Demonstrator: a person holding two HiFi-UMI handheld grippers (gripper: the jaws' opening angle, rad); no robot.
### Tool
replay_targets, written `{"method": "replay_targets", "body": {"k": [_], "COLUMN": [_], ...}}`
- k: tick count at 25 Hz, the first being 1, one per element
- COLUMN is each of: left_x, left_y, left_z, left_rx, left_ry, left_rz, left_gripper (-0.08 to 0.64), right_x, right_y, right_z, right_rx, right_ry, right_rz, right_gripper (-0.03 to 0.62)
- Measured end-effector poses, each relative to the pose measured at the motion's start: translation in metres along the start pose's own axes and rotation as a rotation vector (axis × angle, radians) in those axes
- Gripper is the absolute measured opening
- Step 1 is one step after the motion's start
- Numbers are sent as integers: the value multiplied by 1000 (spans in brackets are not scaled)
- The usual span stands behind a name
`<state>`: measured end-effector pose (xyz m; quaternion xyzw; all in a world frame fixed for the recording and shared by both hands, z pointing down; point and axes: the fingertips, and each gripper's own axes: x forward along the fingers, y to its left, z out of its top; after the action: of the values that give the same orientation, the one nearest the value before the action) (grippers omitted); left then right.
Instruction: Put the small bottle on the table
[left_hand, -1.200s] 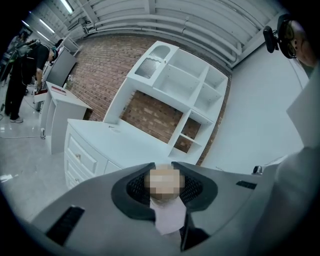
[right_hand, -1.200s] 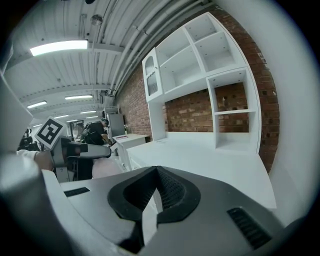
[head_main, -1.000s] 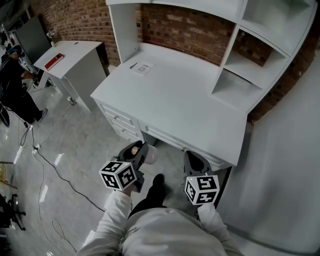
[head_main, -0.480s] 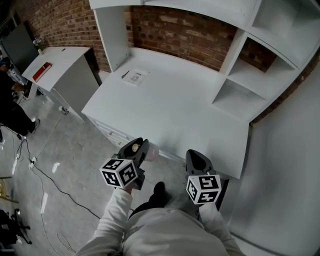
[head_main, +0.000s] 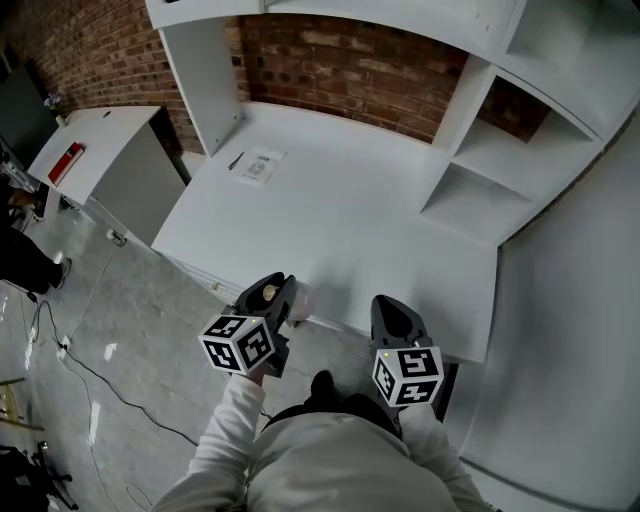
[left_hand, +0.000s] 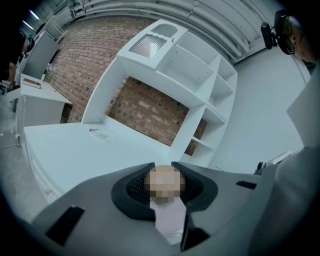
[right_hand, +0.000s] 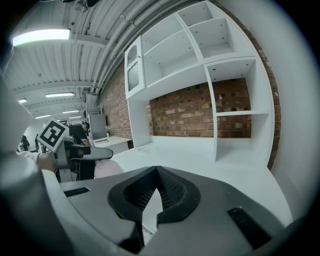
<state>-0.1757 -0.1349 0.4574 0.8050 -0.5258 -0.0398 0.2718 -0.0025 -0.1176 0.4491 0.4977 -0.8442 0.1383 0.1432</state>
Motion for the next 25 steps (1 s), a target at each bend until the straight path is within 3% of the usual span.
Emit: {"method": "replay_targets", "body": {"k": [18, 25], "left_x": [67, 103], "left_y": [5, 6], "left_z": [5, 10], "left_rx": [38, 91], "left_ry": [67, 92], "left_rz": [-25, -18], "left_gripper": [115, 115], "right_x": [27, 46], "right_y": [-44, -66], "right_z": [13, 22], "right_rx": [26, 35], "right_ry": [-12, -15], "right_rz": [-65, -66], "right_gripper": [28, 28]}}
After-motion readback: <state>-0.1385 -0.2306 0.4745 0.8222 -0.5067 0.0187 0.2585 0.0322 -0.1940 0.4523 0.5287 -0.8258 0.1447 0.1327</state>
